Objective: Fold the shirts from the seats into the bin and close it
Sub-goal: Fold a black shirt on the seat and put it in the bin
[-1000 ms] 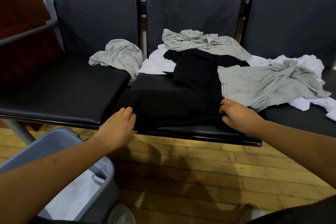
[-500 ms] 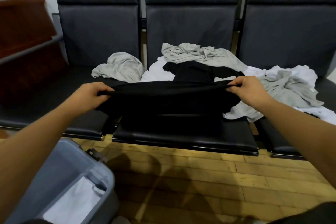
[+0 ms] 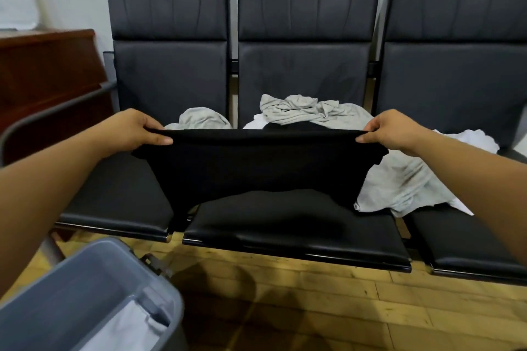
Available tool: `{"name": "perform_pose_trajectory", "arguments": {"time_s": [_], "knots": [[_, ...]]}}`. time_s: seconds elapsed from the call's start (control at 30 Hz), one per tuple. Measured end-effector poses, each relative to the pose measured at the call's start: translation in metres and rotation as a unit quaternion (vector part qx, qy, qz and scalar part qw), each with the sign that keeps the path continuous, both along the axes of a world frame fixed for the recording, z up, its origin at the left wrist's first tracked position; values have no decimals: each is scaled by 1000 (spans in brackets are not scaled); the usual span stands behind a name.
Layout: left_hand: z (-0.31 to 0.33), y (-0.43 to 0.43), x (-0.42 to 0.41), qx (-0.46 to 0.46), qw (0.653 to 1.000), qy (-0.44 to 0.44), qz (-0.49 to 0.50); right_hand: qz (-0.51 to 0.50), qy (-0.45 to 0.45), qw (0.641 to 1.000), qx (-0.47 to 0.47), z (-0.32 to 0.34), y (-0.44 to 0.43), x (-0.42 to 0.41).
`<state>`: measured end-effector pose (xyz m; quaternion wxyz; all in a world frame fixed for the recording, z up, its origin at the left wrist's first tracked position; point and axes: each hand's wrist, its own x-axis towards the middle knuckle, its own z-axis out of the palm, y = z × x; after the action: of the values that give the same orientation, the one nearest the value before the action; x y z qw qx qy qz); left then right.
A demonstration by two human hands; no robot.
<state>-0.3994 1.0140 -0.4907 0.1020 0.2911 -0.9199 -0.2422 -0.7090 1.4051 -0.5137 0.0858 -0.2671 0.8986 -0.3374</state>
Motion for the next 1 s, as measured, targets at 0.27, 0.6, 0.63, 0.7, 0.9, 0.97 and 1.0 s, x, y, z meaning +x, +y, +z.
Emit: {"name": "perform_pose_trajectory", "arguments": {"time_s": [0.27, 0.6, 0.63, 0.7, 0.9, 0.97, 1.0], "knots": [[-26, -3, -33, -142, 984, 104, 21, -36, 210, 975, -58, -17, -31, -7], [-153, 34, 21, -93, 955, -192, -206, 188, 137, 910, 344, -127, 12, 31], [-153, 39, 22, -46, 962, -187, -195, 204, 110, 903, 361, -124, 10, 36], [-151, 45, 17, 16, 978, -156, -137, 211, 95, 903, 362, -117, -1, 44], [-161, 50, -15, 113, 980, -121, 109, 130, 160, 960, 191, -132, -56, 82], [-172, 58, -23, 187, 966, -102, 148, 134, 129, 963, 193, -146, -67, 101], [-177, 62, -24, 205, 961, -104, 153, 144, 118, 959, 215, -153, -68, 108]]}}
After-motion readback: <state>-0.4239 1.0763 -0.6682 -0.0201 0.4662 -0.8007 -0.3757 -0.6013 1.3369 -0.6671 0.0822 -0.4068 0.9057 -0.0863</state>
